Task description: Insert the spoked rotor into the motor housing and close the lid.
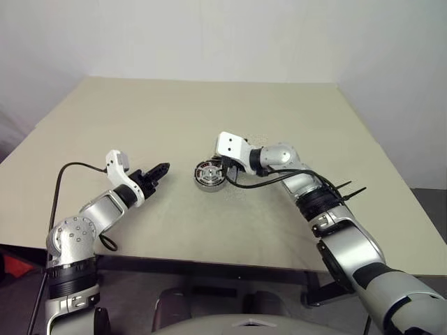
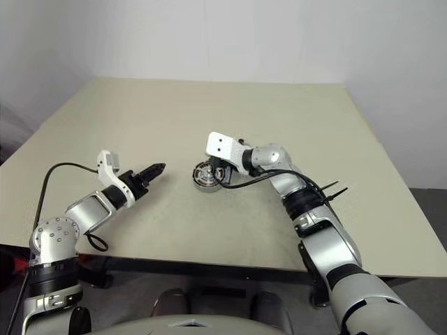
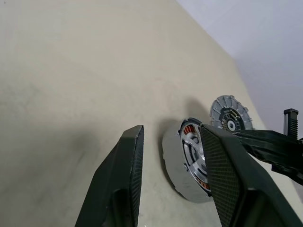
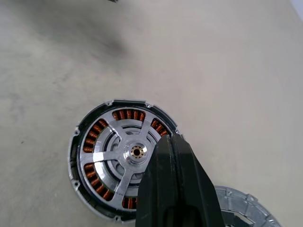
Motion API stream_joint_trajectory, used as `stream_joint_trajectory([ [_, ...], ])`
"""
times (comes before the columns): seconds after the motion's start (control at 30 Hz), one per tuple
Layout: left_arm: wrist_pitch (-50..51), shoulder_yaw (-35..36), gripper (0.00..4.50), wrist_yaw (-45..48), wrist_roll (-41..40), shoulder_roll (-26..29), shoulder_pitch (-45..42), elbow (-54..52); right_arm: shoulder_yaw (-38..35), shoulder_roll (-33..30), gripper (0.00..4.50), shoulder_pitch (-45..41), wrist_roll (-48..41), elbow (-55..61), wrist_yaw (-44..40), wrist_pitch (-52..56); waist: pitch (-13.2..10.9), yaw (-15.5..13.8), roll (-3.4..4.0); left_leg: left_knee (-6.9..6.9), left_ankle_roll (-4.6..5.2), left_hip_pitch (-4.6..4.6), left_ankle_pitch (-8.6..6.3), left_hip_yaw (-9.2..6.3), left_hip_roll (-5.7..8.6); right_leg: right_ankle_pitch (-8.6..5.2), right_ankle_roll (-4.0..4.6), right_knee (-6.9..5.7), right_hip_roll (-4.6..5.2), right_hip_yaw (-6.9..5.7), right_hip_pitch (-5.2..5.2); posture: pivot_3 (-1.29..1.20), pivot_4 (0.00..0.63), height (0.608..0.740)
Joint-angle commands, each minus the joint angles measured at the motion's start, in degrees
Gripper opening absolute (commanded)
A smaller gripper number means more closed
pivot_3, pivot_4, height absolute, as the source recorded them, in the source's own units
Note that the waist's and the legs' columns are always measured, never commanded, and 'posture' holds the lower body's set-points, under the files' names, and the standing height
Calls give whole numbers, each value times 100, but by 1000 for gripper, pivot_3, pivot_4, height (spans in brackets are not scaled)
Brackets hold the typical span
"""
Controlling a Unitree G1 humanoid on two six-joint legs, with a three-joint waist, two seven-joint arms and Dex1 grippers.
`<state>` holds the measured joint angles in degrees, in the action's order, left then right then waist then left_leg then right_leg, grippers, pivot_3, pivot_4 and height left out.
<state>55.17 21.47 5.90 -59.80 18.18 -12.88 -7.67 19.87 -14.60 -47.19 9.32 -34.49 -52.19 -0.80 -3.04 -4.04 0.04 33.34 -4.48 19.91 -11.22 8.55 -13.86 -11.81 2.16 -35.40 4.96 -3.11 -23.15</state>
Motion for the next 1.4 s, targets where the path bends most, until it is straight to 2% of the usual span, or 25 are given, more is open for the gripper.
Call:
stream_joint_trajectory([
  [0.03, -114, -75, 1983, 111, 129, 68, -13, -248, -81, 94, 29, -147, 3, -93, 207, 37, 0, 6, 0, -1, -1, 0, 0, 0, -1, 0, 0, -1, 0, 0, 0, 0, 0, 740],
  [0.37, -226, 99, 1983, 98, 369, 207, -181, 0, 219, 166, 29, 347, 321, -307, 465, -54, 1, 11, -1, -3, -4, -4, 2, 1, -1, 0, 0, -3, -2, 2, 4, 0, 0, 740],
  [0.6, -269, 101, 1983, 204, 484, 247, -276, 176, -301, 103, 29, 188, -343, 318, 163, 144, 0, 9, 0, -3, -6, -7, 3, 0, -1, 0, -1, -6, -2, 3, 4, 0, 0, 740],
  [0.73, -276, 10, 1983, 312, 585, 215, -243, 145, -833, -40, 29, -121, -657, 474, 411, 499, 0, 7, 0, -3, -5, -2, 3, 0, -1, 0, 0, -5, -2, 3, -7, 0, 0, 740],
  [0.87, -296, -54, 1983, 393, 676, 169, -224, 137, -1205, -337, 29, -585, -505, -305, 1154, 492, 0, -2, 0, -2, -6, -6, 3, 0, 2, 0, 0, -6, 0, 2, -7, 0, 0, 740],
  [1.0, -298, -118, 1983, 473, 758, 155, -268, 175, -1141, -686, 29, -886, -132, -1429, 1730, 193, 1, -2, -1, -2, -10, -4, 5, 0, 1, 0, 0, -7, -1, 2, -6, 0, 0, 740],
  [1.17, -316, -151, 1983, 587, 851, 186, -299, 151, -1075, -843, 29, -973, 4, -2089, 1790, -20, -5, 29, 8, -2, -21, 17, 11, 1, 2, 0, 0, -6, -2, 3, -26, 0, 0, 740],
  [1.4, -344, -204, 1983, 698, 970, 180, -276, 128, -1065, -759, 29, -845, -20, -1853, 1580, 56, -8, 18, 13, -2, -17, 15, 9, 1, -1, 0, 0, -8, -5, 4, -27, 0, 0, 740],
])
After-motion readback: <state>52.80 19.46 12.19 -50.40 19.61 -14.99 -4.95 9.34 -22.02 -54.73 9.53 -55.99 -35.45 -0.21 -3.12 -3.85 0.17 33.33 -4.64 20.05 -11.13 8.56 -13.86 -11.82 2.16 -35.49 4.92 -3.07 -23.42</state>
